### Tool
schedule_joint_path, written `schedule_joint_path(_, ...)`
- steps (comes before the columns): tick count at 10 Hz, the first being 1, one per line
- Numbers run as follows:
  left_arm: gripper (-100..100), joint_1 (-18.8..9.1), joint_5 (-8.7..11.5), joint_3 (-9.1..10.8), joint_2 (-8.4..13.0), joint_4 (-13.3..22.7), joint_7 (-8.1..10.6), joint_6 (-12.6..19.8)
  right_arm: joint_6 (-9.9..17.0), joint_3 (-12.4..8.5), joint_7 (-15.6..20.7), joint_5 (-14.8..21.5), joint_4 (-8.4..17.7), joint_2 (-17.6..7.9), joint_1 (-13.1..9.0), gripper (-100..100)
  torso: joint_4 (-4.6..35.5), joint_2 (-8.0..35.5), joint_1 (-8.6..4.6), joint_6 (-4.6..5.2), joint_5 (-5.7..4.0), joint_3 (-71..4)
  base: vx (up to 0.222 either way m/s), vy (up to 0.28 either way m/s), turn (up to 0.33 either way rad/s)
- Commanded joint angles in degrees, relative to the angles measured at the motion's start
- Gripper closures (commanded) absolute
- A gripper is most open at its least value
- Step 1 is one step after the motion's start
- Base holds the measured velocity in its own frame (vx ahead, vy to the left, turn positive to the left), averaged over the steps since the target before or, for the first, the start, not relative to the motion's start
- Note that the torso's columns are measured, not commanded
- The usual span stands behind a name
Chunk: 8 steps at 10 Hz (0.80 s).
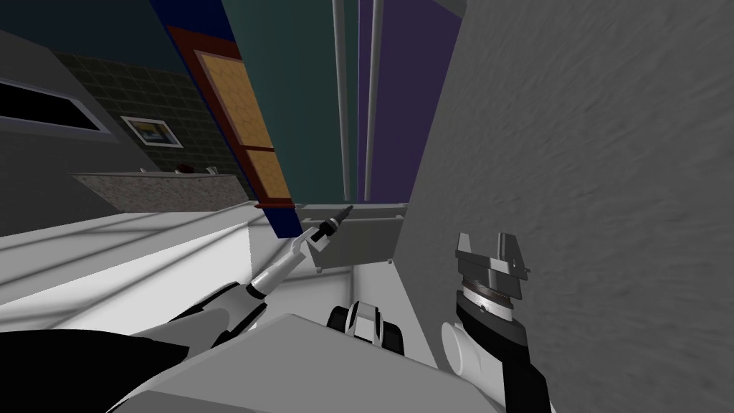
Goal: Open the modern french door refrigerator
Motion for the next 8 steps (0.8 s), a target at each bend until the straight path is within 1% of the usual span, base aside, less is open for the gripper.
schedule_joint_path(1,-100,-2.64,-0.27,-0.68,2.56,3.28,0.5,0.93,0.0,0.0,0.0,0.0,0.0,0.0,0.0,0,0.0,0.02,0.07,-0.01,0.02,0.02,0.034,-0.028,0.009)
schedule_joint_path(5,-100,-7.69,-1.21,-2.18,7.17,8.62,0.99,3.27,0.0,0.0,0.0,0.0,0.0,0.0,0.0,0,-0.01,-0.03,0.06,-0.01,0.01,-0.02,0.041,-0.033,0.013)
schedule_joint_path(8,-100,-10.24,-1.68,-2.93,9.65,11.25,1.24,4.44,0.0,0.0,0.0,0.0,0.0,0.0,0.0,0,0.0,0.02,0.06,0.0,0.02,0.01,0.029,-0.031,0.008)
